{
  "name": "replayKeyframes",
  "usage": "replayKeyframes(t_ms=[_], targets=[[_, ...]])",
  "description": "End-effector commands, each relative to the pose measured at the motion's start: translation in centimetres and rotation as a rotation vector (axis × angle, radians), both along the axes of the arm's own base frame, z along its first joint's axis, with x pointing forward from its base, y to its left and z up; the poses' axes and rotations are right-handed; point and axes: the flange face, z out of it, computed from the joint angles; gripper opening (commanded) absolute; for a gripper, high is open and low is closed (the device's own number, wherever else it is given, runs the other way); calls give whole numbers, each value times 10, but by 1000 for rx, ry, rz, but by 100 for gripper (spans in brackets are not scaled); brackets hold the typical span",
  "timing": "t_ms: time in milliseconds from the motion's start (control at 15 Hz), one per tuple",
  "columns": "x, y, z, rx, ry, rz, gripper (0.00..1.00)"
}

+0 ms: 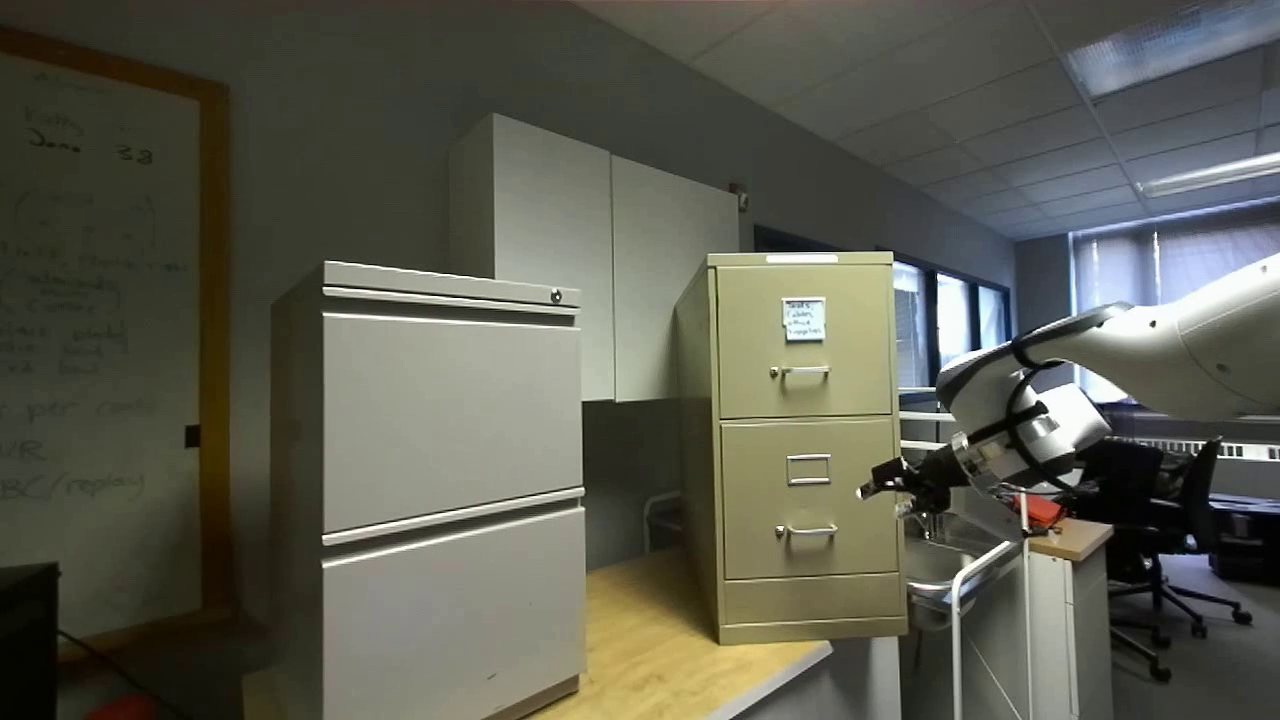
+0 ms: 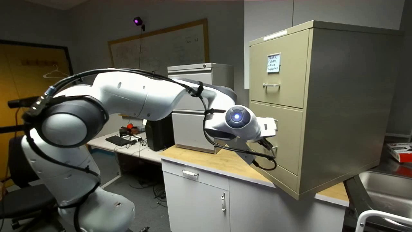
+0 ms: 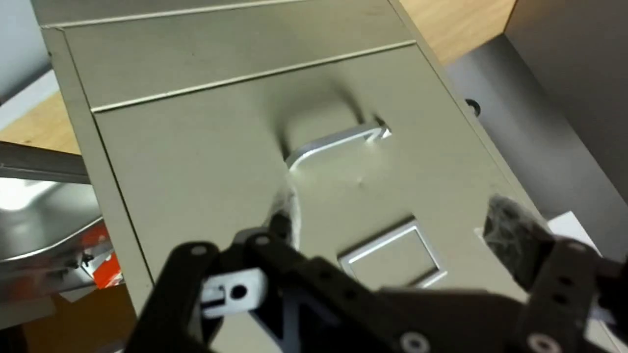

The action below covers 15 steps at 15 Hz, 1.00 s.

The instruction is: Open the bottom drawer on the filing cabinet on the right

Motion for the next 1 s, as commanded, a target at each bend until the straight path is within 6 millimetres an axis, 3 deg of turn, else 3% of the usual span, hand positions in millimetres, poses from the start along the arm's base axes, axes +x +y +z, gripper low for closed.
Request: replayKeyframes(t_ms=[0, 267, 533, 733, 933], targets=[[30, -25, 12, 56, -104, 35, 100], [55, -42, -11, 180, -114, 62, 100], [88, -57, -51, 289, -69, 82, 100], [117, -77, -76, 337, -49, 83, 100], [134, -104, -84, 380, -67, 50, 100]])
